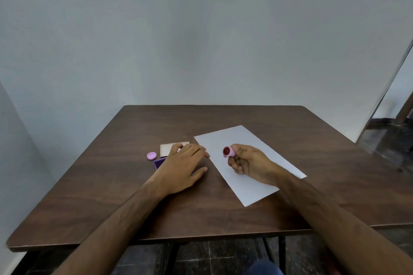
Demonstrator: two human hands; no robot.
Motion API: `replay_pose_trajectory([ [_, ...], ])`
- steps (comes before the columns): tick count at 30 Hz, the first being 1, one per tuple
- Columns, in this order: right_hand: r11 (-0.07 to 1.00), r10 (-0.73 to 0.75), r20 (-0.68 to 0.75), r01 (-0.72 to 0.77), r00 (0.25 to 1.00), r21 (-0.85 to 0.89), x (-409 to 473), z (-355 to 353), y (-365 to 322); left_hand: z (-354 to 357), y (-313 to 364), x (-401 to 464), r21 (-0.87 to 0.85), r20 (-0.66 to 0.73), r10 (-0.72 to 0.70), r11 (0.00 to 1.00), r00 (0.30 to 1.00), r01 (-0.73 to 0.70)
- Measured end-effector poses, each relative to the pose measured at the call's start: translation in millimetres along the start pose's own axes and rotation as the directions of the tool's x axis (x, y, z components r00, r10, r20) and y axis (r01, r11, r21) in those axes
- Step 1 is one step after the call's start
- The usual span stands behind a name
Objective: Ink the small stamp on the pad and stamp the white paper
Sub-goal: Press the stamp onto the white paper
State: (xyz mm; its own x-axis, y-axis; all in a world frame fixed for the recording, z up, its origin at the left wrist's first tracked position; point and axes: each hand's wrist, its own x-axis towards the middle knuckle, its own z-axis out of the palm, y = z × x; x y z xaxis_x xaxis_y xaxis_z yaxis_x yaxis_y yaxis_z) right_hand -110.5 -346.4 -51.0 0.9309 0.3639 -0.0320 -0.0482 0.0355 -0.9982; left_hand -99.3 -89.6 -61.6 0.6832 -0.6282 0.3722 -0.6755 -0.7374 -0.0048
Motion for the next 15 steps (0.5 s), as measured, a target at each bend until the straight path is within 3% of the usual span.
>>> replay_pose_trajectory([
  [6,0.994,0.083,0.175,-0.094,0.981,0.058,-40,-40,-5,6,1,-4,0.005,0.014,0.019,1.000,1.000,-0.020],
  [10,0.981,0.162,0.319,-0.189,0.934,0.054,-54,-66,-10,6,2,-3,0.049,0.117,0.042,0.998,0.992,-0.048],
  [15,0.968,0.231,0.346,-0.249,0.909,0.009,-58,-87,-20,4,10,-4,0.025,0.134,0.147,0.988,0.980,-0.152],
])
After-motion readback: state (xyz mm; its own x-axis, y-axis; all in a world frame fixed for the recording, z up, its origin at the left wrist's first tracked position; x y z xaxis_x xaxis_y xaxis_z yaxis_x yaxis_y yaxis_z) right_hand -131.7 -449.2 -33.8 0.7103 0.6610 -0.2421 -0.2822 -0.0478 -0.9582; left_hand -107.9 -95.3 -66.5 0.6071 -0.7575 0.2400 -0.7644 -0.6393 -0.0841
